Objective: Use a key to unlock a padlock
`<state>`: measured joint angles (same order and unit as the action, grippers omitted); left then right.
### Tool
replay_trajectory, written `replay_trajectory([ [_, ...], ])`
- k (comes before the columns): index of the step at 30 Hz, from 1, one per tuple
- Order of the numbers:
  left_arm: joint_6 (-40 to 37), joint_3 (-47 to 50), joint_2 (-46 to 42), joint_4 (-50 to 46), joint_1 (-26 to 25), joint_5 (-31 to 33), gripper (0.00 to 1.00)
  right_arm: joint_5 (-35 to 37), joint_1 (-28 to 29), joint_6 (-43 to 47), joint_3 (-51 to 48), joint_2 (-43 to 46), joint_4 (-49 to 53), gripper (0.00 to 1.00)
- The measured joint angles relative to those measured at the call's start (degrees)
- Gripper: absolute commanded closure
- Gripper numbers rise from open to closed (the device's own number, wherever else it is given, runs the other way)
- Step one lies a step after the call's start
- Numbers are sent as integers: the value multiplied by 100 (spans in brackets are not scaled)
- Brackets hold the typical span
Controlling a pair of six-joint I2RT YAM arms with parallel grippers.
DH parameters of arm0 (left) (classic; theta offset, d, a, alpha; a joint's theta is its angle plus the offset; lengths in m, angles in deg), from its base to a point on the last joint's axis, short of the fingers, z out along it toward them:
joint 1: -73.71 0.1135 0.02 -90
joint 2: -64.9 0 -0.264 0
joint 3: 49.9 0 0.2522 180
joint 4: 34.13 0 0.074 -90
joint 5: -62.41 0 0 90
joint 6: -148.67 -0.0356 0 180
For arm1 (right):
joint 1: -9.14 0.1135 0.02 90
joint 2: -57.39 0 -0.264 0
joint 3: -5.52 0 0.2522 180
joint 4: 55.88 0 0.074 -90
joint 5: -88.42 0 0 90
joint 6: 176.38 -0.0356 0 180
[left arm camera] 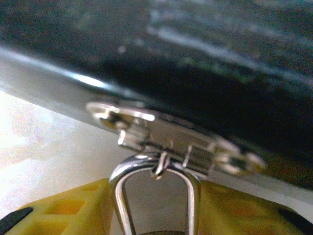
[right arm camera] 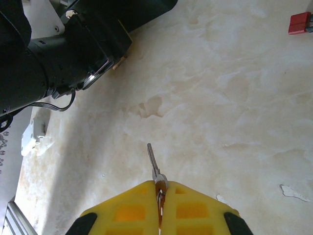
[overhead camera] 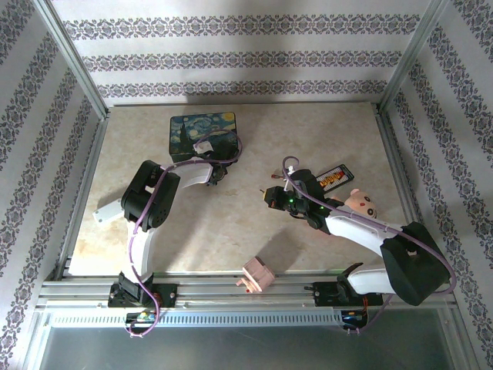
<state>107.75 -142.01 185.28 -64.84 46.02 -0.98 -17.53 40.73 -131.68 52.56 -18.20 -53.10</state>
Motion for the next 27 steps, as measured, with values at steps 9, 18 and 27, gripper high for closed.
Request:
replay_trajectory([
  [9, -20, 7, -76, 39, 0, -83, 68, 0, 0, -2, 0, 0, -2, 100],
  [18, -48, 264, -380, 170, 2, -546, 76, 2, 0, -22, -2, 0, -15, 100],
  [27, -59, 385, -466, 271, 0, -802, 82, 2, 0, -109, -2, 2, -114, 100],
])
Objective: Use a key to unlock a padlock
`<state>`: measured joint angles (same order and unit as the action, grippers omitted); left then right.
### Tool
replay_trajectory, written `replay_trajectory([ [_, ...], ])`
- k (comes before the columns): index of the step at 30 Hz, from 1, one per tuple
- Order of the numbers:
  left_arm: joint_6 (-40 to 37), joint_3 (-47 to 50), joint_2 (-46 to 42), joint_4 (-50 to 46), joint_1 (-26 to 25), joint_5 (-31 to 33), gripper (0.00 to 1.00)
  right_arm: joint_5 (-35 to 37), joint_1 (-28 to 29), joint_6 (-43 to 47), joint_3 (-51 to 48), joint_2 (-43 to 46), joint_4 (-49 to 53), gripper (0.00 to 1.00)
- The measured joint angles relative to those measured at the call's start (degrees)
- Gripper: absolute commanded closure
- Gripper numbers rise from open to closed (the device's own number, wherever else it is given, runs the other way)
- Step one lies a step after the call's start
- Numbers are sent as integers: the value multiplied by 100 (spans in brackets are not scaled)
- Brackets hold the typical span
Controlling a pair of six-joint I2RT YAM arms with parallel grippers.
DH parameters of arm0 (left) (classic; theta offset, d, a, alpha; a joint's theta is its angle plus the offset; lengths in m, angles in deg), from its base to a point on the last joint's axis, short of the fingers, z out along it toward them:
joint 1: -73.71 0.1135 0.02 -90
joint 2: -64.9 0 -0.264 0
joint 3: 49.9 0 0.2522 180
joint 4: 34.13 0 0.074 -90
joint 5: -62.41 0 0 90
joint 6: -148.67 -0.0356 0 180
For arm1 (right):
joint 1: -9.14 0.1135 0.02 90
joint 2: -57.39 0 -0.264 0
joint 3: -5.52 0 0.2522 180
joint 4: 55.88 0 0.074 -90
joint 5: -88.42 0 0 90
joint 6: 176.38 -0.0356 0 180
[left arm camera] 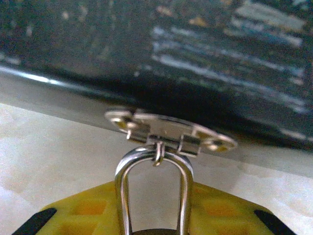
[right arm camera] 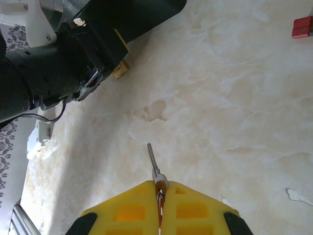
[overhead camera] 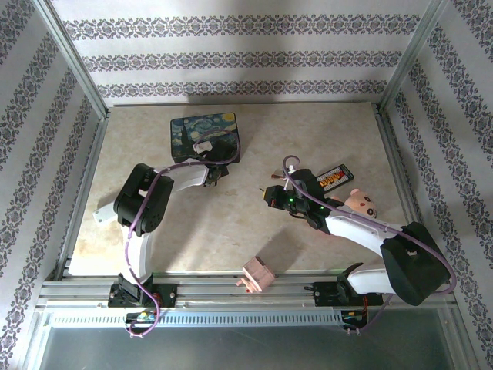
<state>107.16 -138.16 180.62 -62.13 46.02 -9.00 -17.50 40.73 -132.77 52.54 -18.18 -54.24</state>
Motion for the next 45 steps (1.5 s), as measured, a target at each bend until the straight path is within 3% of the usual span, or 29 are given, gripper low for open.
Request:
replay_trajectory([
  [7, 205, 219, -280, 55, -37, -693, 85, 0, 0, -22, -98, 0, -66, 100],
  [21, 1397, 741, -789, 321, -557, -1921, 85, 118, 4, 184, -833, 138, -841, 100],
  [36, 2240, 1060, -955, 745, -804, -2216, 87, 627, 669, 697, -901, -610, -1818, 100],
  [45, 2538, 1187, -1021, 925, -876, -2380, 87, 964, 780, 782, -774, -960, -2179, 100],
])
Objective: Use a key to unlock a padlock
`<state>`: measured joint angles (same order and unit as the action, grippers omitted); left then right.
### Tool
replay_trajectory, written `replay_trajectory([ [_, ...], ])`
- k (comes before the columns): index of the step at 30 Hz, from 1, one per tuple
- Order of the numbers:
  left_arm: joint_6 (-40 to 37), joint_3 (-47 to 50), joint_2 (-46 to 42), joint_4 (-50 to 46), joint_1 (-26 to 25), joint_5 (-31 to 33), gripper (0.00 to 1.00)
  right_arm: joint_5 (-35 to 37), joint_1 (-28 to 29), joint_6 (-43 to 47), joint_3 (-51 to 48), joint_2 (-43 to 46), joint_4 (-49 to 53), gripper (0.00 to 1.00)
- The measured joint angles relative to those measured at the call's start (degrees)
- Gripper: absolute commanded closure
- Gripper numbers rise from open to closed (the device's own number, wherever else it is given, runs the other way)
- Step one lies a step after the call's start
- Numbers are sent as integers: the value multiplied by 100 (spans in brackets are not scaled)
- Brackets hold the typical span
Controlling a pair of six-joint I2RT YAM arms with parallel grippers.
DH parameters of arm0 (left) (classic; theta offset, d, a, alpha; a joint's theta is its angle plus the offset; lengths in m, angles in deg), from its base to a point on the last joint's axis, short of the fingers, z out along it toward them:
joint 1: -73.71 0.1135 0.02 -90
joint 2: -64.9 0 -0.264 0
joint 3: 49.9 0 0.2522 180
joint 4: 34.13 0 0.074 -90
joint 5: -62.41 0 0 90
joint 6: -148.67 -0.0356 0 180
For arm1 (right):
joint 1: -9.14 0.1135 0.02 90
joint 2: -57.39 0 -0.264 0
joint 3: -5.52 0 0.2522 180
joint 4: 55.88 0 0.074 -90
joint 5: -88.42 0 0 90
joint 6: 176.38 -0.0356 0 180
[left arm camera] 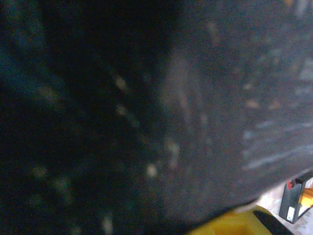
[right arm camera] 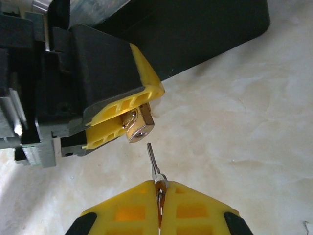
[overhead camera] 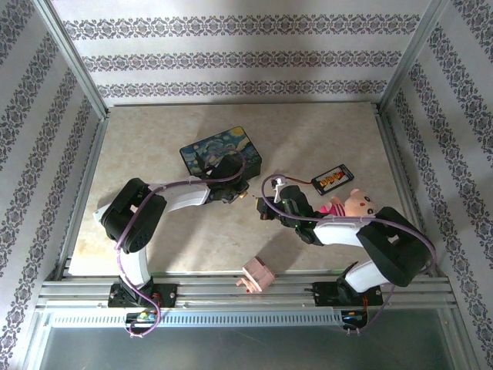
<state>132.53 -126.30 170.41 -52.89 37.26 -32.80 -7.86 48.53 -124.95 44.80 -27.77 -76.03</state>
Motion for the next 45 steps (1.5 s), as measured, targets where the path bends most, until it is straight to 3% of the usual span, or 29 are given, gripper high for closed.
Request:
replay_trajectory([
  [20, 205, 22, 2, 188, -35, -76, 88, 457, 286, -26, 186, -780, -669, 100],
  [45, 553, 28, 85, 573, -26, -85, 89, 767, 286, -197, 37, -866, -1228, 100],
])
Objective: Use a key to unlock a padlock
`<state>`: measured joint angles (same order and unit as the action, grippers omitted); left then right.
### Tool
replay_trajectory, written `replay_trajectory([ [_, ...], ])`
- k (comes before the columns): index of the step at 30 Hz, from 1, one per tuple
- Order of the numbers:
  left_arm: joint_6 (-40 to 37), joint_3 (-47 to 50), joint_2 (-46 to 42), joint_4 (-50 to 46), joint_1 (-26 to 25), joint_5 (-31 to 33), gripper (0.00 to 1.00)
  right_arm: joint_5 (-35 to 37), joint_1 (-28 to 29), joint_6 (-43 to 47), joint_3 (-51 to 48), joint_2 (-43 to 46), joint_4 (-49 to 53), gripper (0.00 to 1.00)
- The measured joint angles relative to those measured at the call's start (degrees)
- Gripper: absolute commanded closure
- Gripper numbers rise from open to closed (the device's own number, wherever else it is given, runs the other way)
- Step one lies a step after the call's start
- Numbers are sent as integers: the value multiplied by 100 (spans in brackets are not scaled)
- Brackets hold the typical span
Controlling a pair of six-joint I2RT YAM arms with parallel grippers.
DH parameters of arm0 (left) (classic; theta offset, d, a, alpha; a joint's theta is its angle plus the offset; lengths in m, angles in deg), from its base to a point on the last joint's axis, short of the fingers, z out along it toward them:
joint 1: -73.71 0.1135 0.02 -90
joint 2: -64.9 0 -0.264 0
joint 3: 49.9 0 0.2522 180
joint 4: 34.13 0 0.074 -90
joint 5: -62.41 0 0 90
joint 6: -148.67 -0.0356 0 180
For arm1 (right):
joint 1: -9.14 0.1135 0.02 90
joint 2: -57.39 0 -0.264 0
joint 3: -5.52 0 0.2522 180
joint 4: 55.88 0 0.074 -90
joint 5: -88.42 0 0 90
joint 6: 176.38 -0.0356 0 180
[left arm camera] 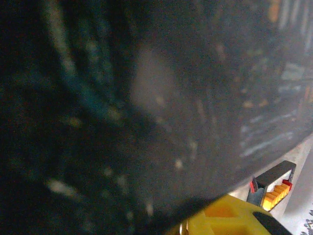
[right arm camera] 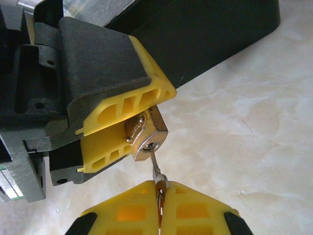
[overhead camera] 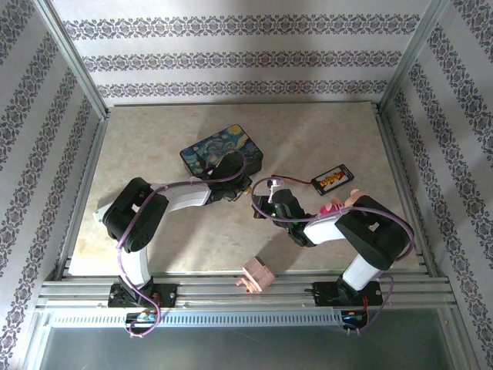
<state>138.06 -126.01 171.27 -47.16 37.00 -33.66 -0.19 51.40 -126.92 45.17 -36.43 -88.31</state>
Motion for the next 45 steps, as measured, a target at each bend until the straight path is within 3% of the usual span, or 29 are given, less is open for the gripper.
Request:
replay_trajectory([
  [45, -9, -2, 74, 197, 0, 52, 90, -278, -166, -605, 2, -313, -385, 100],
])
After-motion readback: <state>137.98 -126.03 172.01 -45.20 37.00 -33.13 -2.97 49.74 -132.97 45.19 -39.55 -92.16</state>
